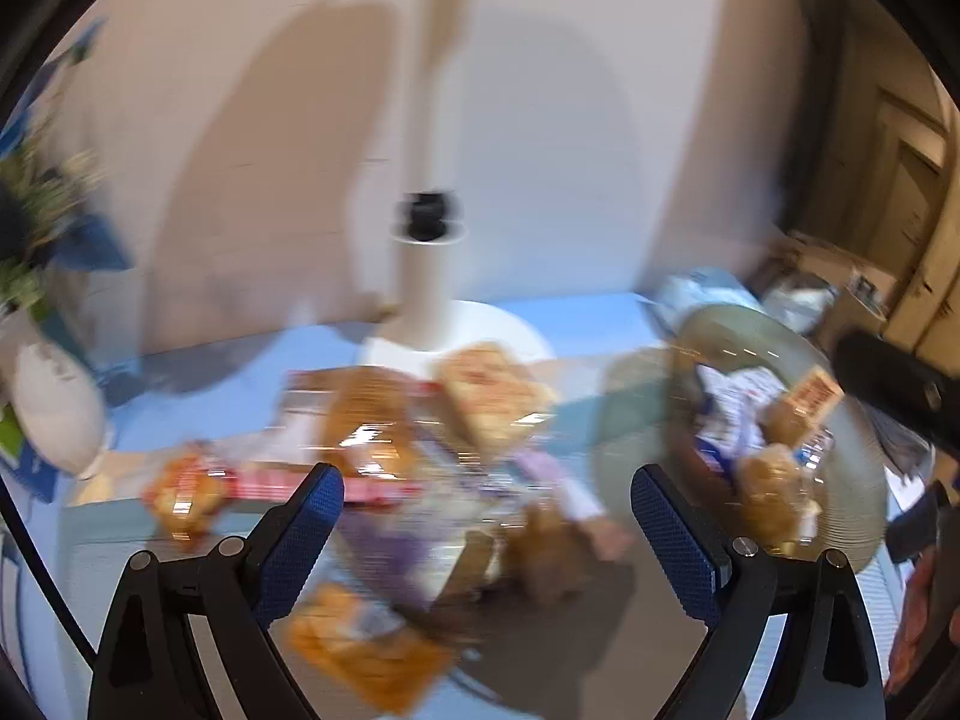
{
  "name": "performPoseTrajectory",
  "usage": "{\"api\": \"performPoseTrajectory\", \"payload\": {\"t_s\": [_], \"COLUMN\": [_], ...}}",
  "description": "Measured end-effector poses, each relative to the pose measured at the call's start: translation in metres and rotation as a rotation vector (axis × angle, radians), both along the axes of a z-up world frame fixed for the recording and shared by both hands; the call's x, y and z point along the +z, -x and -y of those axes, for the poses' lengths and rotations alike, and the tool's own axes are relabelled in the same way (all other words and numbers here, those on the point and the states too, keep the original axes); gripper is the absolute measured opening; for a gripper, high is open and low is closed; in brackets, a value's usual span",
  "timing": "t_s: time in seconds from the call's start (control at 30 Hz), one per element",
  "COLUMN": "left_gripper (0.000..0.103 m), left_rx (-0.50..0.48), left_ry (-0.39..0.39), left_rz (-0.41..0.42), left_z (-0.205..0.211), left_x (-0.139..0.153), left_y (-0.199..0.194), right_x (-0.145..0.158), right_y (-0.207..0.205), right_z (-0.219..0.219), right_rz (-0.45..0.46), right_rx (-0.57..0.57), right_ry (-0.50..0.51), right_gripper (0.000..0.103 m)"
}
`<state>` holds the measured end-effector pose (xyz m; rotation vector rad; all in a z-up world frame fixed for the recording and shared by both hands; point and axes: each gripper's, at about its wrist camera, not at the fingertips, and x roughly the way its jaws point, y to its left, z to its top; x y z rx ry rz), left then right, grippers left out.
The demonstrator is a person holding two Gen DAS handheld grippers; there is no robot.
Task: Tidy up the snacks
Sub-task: 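Move the right tool over the orange cake bag while the left tool moves over the red-label bag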
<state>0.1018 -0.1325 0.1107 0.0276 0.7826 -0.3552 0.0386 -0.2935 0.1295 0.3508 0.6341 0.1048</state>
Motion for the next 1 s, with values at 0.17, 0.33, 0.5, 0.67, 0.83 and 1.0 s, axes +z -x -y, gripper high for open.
{"api": "performPoseTrajectory", "payload": {"t_s": [0.17, 0.33, 0.5, 0.67, 0.83, 1.0], "left_gripper": [0.095, 0.095, 0.095, 0.095, 0.095, 0.103], "left_rx": [0.092, 0.159, 0.198, 0.169, 0.127, 0.095], "left_ry": [-0.012, -0.02, -0.035, -0.01, -0.023, -0.086], "left_rz": [0.005, -0.02, -0.074, -0.131, -0.144, -0.106], "left_z": [-0.066, -0.123, -0.161, -0.173, -0.165, -0.159], "left_x": [-0.003, -0.019, -0.047, -0.075, -0.092, -0.118], "left_y": [-0.013, -0.024, -0.038, -0.052, -0.067, -0.082], "right_x": [-0.007, -0.027, -0.054, -0.079, -0.107, -0.143], "right_y": [-0.004, -0.004, -0.001, -0.004, -0.017, -0.024], "right_z": [-0.053, -0.111, -0.153, -0.187, -0.204, -0.214], "right_rz": [-0.014, -0.057, -0.106, -0.131, -0.179, -0.181], "right_rx": [0.093, 0.196, 0.276, 0.371, 0.433, 0.441], "right_ry": [0.021, 0.064, 0.065, 0.118, 0.203, 0.325], "right_gripper": [0.102, 0.102, 0.102, 0.102, 0.102, 0.103]}}
